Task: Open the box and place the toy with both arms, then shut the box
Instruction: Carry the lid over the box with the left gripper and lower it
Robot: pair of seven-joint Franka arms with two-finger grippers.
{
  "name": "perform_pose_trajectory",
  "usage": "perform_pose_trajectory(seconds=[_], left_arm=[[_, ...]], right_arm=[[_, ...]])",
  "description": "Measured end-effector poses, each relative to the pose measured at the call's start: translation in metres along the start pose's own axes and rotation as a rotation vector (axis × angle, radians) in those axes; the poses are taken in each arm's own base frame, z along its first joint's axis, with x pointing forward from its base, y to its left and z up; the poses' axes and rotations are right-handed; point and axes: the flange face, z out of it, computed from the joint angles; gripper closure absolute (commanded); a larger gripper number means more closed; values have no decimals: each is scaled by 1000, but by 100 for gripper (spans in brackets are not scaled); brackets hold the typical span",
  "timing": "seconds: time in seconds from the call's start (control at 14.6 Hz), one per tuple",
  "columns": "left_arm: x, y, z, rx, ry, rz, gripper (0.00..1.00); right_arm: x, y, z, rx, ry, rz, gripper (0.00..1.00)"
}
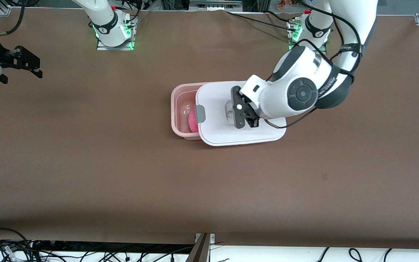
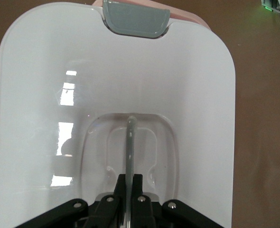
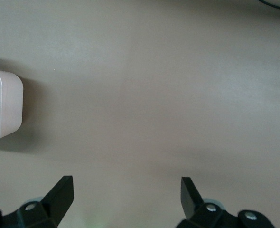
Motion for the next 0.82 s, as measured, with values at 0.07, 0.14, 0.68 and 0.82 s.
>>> perform_pose_trajectory(seconds=[0.07, 0.14, 0.68, 0.82], left_arm=[[8, 4, 6, 2, 1, -3, 100], [13, 6, 11, 2, 1, -6, 100], [45, 23, 57, 2, -37, -16, 100], [52, 31, 62, 6, -50, -21, 100]], right_arm=[[0, 0, 0, 0, 0, 0, 0], [0, 0, 0, 0, 0, 0, 0], [1, 0, 1, 2, -1, 0, 0], [1, 0, 1, 2, -1, 0, 0]])
